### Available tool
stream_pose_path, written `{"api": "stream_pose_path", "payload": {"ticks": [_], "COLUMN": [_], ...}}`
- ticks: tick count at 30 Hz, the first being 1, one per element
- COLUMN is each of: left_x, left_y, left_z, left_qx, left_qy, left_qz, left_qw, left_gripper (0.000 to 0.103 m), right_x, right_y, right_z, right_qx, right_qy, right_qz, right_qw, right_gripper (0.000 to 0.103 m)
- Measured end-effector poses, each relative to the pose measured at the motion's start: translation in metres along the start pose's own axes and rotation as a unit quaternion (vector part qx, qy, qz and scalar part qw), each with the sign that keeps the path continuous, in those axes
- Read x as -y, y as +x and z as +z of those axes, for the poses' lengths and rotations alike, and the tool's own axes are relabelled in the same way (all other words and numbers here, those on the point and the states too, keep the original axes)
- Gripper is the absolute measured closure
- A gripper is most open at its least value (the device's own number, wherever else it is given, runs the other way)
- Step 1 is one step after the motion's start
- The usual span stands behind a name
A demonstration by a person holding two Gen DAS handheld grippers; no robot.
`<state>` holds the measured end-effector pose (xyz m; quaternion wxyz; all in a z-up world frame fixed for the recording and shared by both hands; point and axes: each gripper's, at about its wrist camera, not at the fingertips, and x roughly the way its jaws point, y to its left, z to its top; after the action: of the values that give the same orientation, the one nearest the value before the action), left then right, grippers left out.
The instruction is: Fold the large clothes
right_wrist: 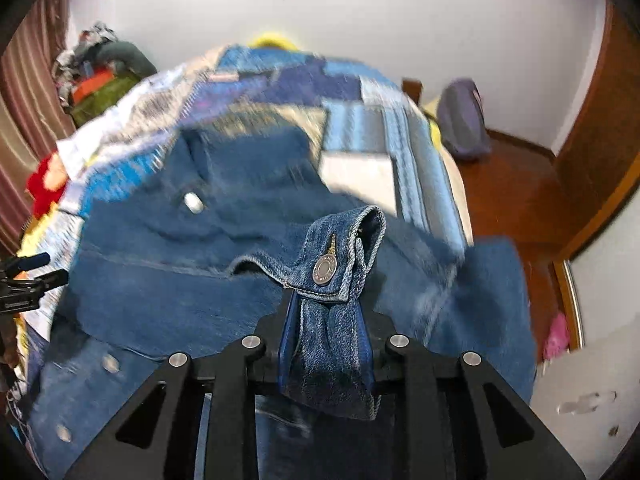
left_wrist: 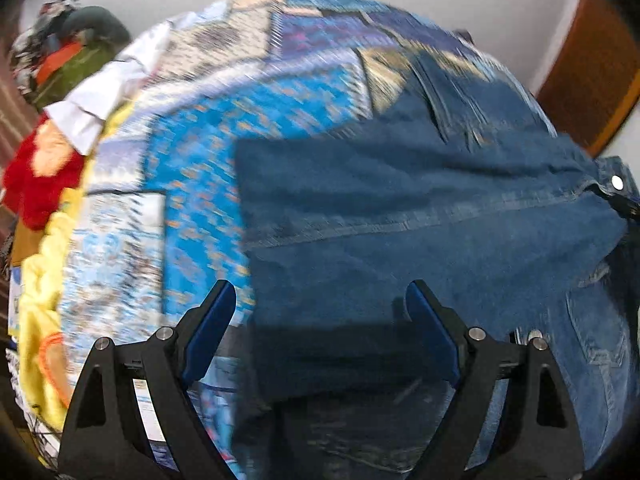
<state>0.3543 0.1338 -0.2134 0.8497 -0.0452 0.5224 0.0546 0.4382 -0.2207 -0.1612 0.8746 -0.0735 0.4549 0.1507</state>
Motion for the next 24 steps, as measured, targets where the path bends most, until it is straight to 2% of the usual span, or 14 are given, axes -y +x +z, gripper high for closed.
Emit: {"api": "stream_pose_path", "payload": {"ticks": [3,4,6,8,10,15,22,23,24], "left_x": [0.016,0.02,0.022,0.021,0.017,0.014,0.029,0.03,0.033], "left_y": [0.018,0.024,0.028,0.028,0.031,0.031,0.013,0.009,0.003], "left_z": [-0.006,-0.009,-0.013,-0.014,-0.016,-0.021,-0.021,-0.021,-0.019], "left_qx": [-0.021,-0.028,-0.025,-0.025,-0.03,-0.029,-0.027,-0.023,-0.015], "left_qy": [0.022,0.027,0.027,0.024,0.014,0.007,0.046,0.052,0.058], "left_qz": [0.007,0.01,0.014,0.014,0.004,-0.003,0.026,0.028,0.028], "left_qw": [0.9995,0.9992,0.9992,0.9993,0.9994,0.9996,0.9983,0.998,0.9978], "left_gripper": [0.016,0.015,0.014,0.011,0.009,0.007,0.008,0.008,0.008], "right_x": [0.004,0.003,0.0,-0.007,-0.01,-0.004,0.027,0.039,0.044], "right_y": [0.022,0.026,0.026,0.026,0.026,0.01,-0.071,-0.086,-0.093], "right_z": [-0.017,-0.023,-0.026,-0.028,-0.029,-0.026,-0.014,-0.013,-0.012], "right_qx": [-0.024,-0.021,-0.012,-0.009,-0.01,-0.003,0.073,0.08,0.082], "right_qy": [-0.002,-0.01,-0.028,-0.066,-0.087,-0.077,-0.021,-0.002,0.007], "right_qz": [-0.01,-0.02,-0.051,-0.087,-0.099,-0.097,-0.073,-0.066,-0.063], "right_qw": [1.0,1.0,0.998,0.994,0.991,0.992,0.994,0.995,0.995], "right_gripper": [0.078,0.075,0.056,0.047,0.045,0.038,0.035,0.031,0.022]}}
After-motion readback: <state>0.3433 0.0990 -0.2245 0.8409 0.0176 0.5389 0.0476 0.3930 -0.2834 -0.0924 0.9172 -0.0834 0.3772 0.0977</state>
